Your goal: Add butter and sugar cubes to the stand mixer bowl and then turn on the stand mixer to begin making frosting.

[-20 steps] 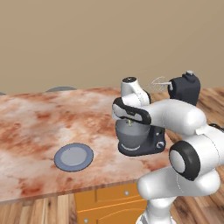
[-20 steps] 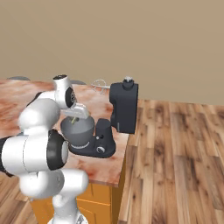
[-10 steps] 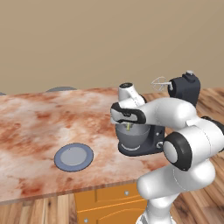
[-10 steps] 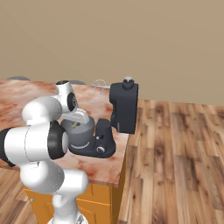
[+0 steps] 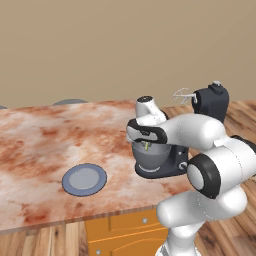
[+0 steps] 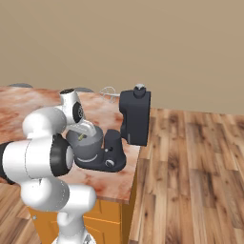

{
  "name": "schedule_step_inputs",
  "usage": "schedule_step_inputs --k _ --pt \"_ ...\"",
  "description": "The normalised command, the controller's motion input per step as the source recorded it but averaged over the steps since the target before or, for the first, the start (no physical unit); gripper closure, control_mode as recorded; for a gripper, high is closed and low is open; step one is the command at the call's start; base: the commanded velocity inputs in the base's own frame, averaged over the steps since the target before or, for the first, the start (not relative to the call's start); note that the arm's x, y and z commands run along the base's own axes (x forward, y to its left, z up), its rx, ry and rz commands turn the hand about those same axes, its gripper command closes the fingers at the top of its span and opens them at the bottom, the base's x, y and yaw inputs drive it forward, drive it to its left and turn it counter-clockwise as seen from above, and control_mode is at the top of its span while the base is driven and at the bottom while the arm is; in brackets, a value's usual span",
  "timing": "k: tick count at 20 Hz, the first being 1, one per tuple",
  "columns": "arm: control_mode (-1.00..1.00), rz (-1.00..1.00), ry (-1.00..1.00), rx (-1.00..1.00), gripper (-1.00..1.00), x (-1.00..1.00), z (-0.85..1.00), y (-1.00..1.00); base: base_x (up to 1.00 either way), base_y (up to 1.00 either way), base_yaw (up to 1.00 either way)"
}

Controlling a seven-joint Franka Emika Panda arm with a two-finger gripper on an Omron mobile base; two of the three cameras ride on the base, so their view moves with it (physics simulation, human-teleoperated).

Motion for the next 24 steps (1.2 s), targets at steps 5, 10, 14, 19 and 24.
schedule_step_inputs --k 5,10,14,19,24 --pt "-1.00 -0.14 0.03 -0.10 -1.00 0.05 -0.52 0.03 0.00 0.00 0.00" --pt "-1.00 -0.09 -0.03 0.00 -1.00 -0.03 -0.11 -0.10 0.00 0.00 0.00" --pt "-1.00 -0.06 -0.26 0.00 -1.00 -0.35 0.25 -0.21 0.00 0.00 0.00" --pt "-1.00 -0.01 -0.48 0.00 -1.00 -0.69 0.48 -0.13 0.00 0.00 0.00" --pt "-1.00 0.00 -0.29 0.07 -1.00 -0.79 0.44 -0.28 0.00 0.00 0.00"
